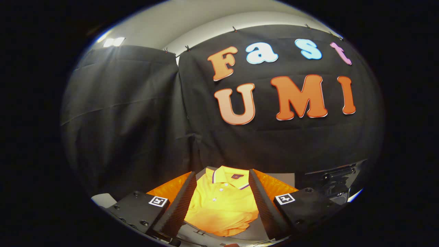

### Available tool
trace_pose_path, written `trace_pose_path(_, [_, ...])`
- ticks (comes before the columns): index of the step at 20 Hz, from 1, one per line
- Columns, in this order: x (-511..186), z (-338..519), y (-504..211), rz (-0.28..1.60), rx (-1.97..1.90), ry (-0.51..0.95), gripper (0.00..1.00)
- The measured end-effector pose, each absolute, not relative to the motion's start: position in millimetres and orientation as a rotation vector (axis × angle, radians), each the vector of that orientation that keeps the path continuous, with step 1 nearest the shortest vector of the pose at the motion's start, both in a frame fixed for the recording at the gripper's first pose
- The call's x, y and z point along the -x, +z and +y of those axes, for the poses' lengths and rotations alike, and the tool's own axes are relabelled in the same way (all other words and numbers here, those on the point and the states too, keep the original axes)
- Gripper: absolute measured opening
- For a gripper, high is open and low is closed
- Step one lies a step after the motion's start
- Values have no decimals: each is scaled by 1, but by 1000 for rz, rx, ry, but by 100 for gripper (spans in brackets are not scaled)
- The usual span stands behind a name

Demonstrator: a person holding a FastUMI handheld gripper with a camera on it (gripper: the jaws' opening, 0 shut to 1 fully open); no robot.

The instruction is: Put the clothes into the washing machine and then close the washing machine lid.

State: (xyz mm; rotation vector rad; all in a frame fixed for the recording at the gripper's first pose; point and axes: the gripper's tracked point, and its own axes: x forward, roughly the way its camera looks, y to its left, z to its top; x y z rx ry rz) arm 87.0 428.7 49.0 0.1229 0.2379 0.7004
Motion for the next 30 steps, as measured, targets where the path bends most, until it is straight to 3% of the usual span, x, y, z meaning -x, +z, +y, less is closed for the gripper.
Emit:
trace_pose_path(12, [-137, 498, -35, 465, -3, 689, 96])
trace_pose_path(28, [-148, 495, -100, 610, 81, 647, 96])
trace_pose_path(30, [-148, 497, -101, 618, 85, 657, 82])
